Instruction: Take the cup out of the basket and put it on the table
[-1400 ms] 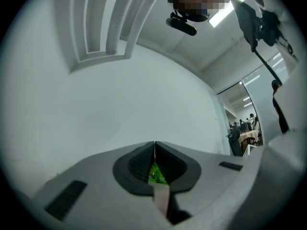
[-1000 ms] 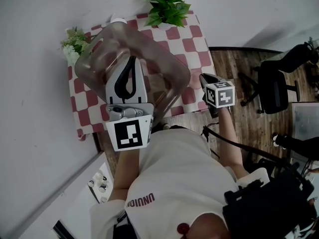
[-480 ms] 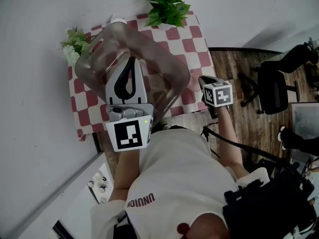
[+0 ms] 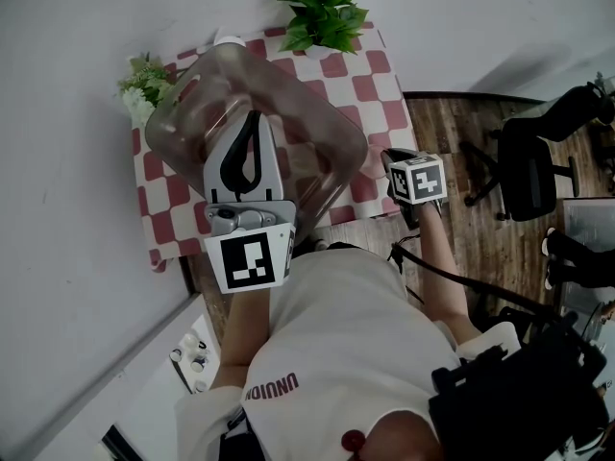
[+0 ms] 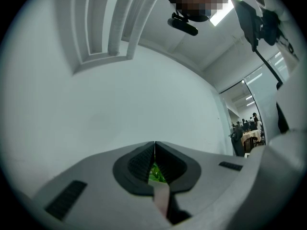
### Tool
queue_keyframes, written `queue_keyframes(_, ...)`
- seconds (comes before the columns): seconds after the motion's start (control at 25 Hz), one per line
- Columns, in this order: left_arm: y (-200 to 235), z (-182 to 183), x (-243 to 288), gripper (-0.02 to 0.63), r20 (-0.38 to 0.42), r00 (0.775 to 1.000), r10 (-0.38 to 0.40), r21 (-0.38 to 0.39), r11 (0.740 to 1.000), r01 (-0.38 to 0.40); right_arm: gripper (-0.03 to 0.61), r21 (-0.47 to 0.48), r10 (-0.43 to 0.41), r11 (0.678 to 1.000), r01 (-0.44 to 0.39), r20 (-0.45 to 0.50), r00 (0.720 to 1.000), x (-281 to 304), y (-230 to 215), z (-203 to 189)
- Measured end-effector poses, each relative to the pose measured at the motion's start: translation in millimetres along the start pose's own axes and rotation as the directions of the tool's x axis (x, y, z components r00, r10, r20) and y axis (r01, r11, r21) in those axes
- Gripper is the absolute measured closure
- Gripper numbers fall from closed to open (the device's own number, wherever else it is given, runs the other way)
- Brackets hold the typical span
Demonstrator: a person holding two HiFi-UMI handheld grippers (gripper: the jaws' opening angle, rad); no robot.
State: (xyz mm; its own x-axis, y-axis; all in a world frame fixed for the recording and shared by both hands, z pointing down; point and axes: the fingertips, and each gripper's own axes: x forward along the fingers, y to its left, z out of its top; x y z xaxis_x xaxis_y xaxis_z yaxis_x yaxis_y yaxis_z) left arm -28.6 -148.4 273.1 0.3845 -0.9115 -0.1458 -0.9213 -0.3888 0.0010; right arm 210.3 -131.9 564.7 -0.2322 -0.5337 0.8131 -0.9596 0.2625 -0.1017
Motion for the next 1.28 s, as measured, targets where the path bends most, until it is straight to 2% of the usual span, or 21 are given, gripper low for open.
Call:
queue_keyframes(0.52, 4.3, 0.9, 0.8, 0.598, 0.002, 1.000, 0.006, 0.000, 1.000, -0.006, 0.542, -0.007, -0.010, 1.000, 0.010, -0.056, 0.998, 5.3, 0.5, -3.6)
queue_keyframes(0.68, 5.4, 1.9, 2.4, 0.598, 0.020, 1.000, -0.013, 0.055, 0.998, 0.012, 0.541, -0.010, -0.011, 1.000, 0.010, -0.068, 0.998, 7.0, 1.4, -3.9)
queue_keyframes(0.8, 5.1, 1.2, 2.5, 0.598, 0.011, 1.000, -0.007, 0.032, 0.999, 0.007, 0.541, -0.003, -0.008, 1.000, 0.008, -0.071, 0.997, 7.4, 1.4, -4.8)
queue_keyframes(0.96, 6.3, -0.9, 8.3, 0.598, 0.023, 1.000, -0.016, 0.058, 0.998, 0.014, 0.541, 0.006, -0.004, 1.000, 0.005, -0.080, 0.997, 11.7, -2.1, -3.5)
queue_keyframes(1.12, 4.2, -3.1, 9.1, 0.598, -0.009, 1.000, -0.002, -0.007, 1.000, 0.002, 0.541, 0.007, -0.002, 1.000, 0.003, -0.084, 0.996, 10.5, -2.0, -4.2)
queue_keyframes(1.28, 4.9, -5.0, 14.5, 0.597, -0.015, 1.000, -0.004, -0.008, 1.000, 0.004, 0.541, 0.010, -0.001, 1.000, 0.002, -0.084, 0.996, 12.4, -4.2, -0.6)
